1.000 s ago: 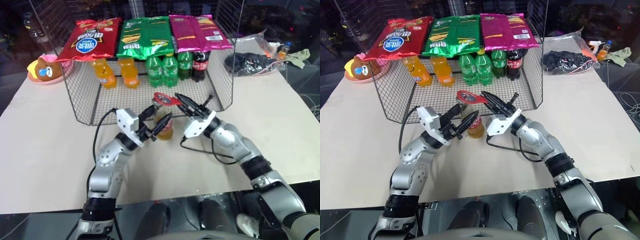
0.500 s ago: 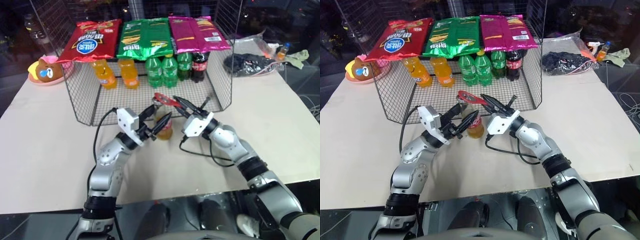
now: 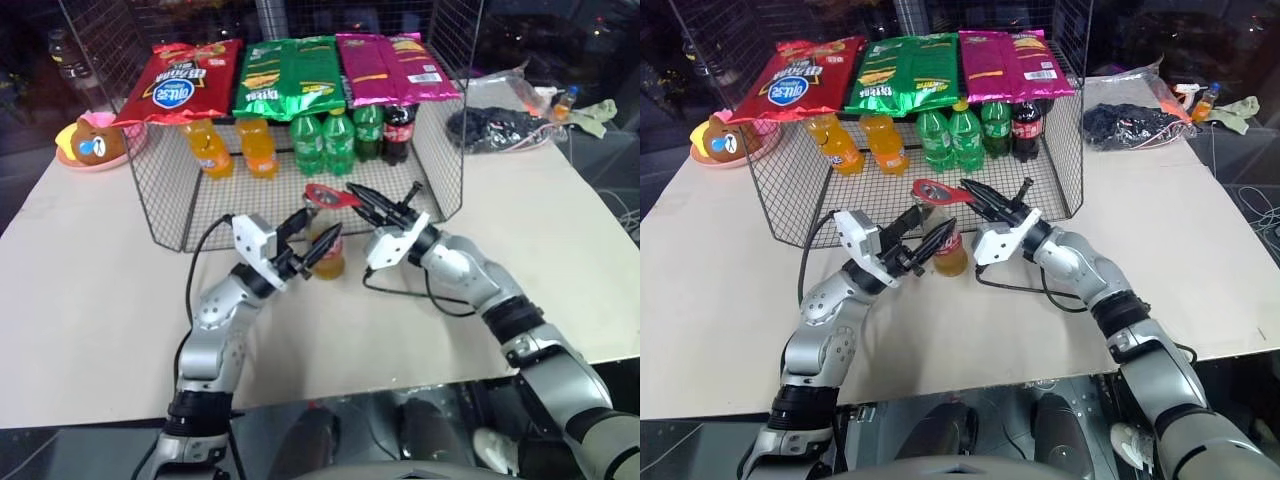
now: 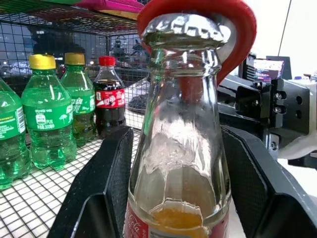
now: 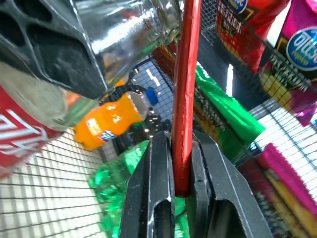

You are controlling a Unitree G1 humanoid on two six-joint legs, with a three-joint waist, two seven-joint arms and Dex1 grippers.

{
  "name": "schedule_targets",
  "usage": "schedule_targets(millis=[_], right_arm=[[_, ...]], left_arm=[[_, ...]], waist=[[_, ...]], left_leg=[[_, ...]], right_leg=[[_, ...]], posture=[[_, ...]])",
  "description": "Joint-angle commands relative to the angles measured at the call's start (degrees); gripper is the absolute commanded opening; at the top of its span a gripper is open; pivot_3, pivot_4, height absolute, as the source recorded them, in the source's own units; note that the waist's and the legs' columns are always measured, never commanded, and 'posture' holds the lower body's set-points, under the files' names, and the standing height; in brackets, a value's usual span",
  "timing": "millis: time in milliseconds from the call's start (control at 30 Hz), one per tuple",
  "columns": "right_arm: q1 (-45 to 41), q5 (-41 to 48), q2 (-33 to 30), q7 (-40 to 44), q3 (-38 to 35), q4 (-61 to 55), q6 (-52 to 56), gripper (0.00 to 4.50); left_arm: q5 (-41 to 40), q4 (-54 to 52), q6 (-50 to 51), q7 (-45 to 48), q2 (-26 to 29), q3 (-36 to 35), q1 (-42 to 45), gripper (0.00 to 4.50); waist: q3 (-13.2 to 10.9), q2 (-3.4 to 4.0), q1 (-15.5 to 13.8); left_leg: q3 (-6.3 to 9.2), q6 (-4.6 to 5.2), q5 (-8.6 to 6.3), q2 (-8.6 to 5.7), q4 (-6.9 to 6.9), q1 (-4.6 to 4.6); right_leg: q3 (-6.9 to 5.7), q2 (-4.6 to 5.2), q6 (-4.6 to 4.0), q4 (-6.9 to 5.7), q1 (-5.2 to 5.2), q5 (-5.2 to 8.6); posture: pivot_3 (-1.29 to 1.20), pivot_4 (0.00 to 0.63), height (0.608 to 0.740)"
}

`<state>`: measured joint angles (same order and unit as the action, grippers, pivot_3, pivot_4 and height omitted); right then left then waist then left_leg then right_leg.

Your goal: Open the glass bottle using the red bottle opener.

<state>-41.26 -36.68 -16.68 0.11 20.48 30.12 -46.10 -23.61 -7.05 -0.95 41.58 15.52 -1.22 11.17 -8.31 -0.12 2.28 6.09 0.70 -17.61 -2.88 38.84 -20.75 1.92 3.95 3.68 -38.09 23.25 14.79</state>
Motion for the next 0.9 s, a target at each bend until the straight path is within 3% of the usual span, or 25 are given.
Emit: schedule_targets(millis=[33,900], right_arm=[[-1.64,-3.68,0.42,0.29,3.78,-1.74,-1.21,0.00],[-8.23,-3.89,-5.20,-1.66,1.36,-1.25,-1.47,0.00]], left_arm=[[0.66,-0.18,-0.29,0.33,-0.21,1.33,1.39,2.37],[0.88,0.62,-0.29,0.68,-0.39,1.72,0.86,2.37]], waist=[[0.00,0.00,-0.04],[-0.01,-0.01,-0.04]], left_leg=[[0.00,0.00,0.00,0.00,0.00,-0.01],[-0.04,0.00,0.00,0.00,-0.18,-0.03]], right_leg=[[0.00,0.00,0.00,0.01,0.00,0.00],[0.04,0.02,0.00,0.11,0.05,0.00]], posture=[[0.00,0.150,0.740],[0.00,0.150,0.740]])
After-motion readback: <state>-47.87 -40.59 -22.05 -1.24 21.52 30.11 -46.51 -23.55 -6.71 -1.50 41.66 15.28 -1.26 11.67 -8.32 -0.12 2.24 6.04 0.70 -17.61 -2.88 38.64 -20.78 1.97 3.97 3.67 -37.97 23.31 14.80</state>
